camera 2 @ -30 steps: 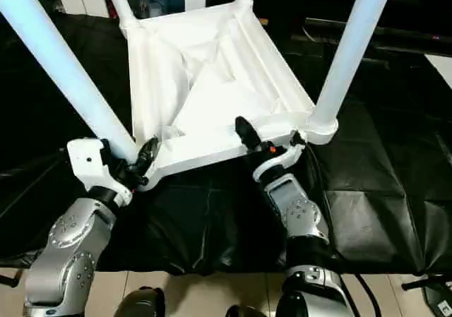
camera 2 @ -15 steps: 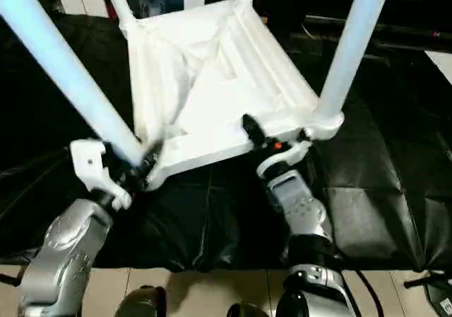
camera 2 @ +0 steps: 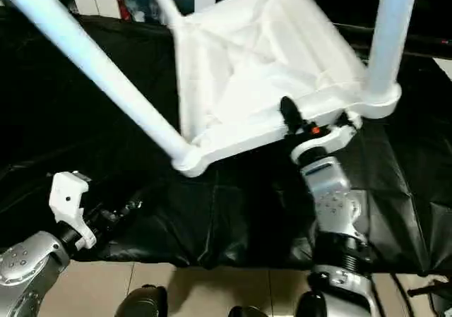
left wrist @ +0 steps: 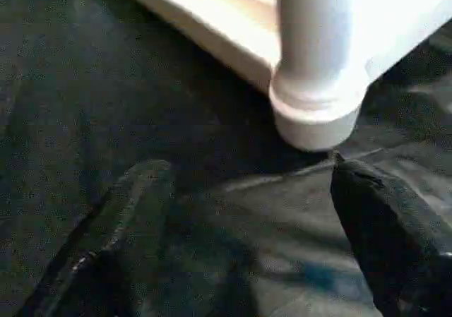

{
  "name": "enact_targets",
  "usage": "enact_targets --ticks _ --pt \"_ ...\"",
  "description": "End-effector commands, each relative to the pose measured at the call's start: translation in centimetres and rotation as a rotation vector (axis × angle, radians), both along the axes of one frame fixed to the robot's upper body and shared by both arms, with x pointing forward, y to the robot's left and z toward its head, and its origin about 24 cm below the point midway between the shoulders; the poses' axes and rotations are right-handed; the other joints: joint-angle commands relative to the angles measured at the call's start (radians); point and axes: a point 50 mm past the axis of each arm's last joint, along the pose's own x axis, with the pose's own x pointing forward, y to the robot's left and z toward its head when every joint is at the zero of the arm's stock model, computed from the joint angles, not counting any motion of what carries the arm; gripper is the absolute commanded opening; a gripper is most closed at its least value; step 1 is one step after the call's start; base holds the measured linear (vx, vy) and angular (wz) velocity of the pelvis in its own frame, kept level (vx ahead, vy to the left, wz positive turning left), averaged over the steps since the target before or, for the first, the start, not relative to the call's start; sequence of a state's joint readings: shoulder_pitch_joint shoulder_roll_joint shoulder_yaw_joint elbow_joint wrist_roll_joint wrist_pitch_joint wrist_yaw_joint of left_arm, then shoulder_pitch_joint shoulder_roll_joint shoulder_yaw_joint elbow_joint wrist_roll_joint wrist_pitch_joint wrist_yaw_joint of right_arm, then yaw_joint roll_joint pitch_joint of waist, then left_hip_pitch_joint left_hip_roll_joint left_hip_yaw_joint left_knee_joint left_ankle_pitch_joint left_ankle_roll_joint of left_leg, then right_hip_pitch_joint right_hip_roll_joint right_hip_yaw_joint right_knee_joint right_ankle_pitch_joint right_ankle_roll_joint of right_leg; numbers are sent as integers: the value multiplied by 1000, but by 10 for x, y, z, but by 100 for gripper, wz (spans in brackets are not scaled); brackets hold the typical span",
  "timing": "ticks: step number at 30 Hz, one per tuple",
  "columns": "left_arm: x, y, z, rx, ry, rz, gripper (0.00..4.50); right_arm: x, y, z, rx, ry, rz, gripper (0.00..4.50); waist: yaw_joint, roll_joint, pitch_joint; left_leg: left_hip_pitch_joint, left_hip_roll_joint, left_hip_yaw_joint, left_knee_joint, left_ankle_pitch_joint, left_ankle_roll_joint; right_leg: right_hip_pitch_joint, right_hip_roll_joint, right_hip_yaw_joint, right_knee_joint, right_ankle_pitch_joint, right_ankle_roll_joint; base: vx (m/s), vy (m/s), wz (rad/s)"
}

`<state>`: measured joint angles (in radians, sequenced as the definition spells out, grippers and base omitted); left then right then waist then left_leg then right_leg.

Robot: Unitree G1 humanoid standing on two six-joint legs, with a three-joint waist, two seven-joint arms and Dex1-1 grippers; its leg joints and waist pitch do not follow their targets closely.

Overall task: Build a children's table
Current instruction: Flip table

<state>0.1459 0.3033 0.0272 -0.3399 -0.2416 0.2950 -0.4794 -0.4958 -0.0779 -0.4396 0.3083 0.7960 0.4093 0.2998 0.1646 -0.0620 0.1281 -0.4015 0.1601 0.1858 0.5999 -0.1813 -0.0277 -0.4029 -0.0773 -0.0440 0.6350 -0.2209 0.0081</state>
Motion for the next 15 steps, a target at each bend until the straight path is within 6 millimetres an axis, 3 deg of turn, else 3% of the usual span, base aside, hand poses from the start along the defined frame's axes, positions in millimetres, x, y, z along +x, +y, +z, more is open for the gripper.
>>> enact_targets --ticks 1,2,3,4,8,9,11,12,13,15 --pt "0 -6 7 12 -40 -39 399 -2 -15 21 -143 -72 -70 206 -8 9 -81 35 67 -23 -79 -76 7 42 -69 44 -59 30 -185 0 0 0" --pt "2 -8 12 23 -75 -51 399 -2 -16 23 -187 -70 -79 206 -9 9 -81 35 67 -22 -79 -86 4 42 -71 45 -60 17 -182 0 0 0" --pt "7 -19 29 50 -187 -130 399 0 -21 31 -291 -63 -112 206 -9 10 -81 37 68 -23 -82 -103 -2 40 -70 45 -66 -17 -169 0 0 0" --pt "7 -19 29 50 -187 -130 399 0 -21 31 -291 -63 -112 206 -7 11 -83 46 68 -21 -82 -123 -11 33 -69 46 -68 -44 -160 0 0 0" --pt "10 -37 54 56 -294 -265 399 4 -19 41 -487 -49 -128 206 -13 7 -77 35 66 -23 -90 -172 -44 34 -71 45 -75 -142 -138 0 0 0" --pt "10 -42 61 60 -315 -296 399 6 -18 44 -532 -37 -129 206 -15 7 -76 38 65 -23 -94 -228 -61 31 -76 49 -86 -250 -113 0 0 0" --pt "12 -45 67 64 -335 -311 399 7 -17 46 -578 -28 -132 206 -15 8 -78 42 65 -24 -95 -252 -70 29 -76 50 -90 -292 -96 0 0 0" --pt "13 -51 80 43 -364 -341 399 8 -14 50 -653 -37 -134 206 -17 4 -78 46 65 -24 -97 -274 -78 26 -75 51 -93 -322 -87 0 0 0" --pt "14 -51 82 40 -368 -345 399 8 -13 51 -662 -38 -135 206 -16 5 -80 55 65 -23 -96 -294 -85 19 -74 51 -95 -339 -85 0 0 0" --pt "20 -56 99 56 -438 -361 399 10 -13 56 -744 -14 -167 206 -16 4 -81 55 65 -23 -97 -304 -90 19 -73 51 -97 -348 -85 0 0 0"
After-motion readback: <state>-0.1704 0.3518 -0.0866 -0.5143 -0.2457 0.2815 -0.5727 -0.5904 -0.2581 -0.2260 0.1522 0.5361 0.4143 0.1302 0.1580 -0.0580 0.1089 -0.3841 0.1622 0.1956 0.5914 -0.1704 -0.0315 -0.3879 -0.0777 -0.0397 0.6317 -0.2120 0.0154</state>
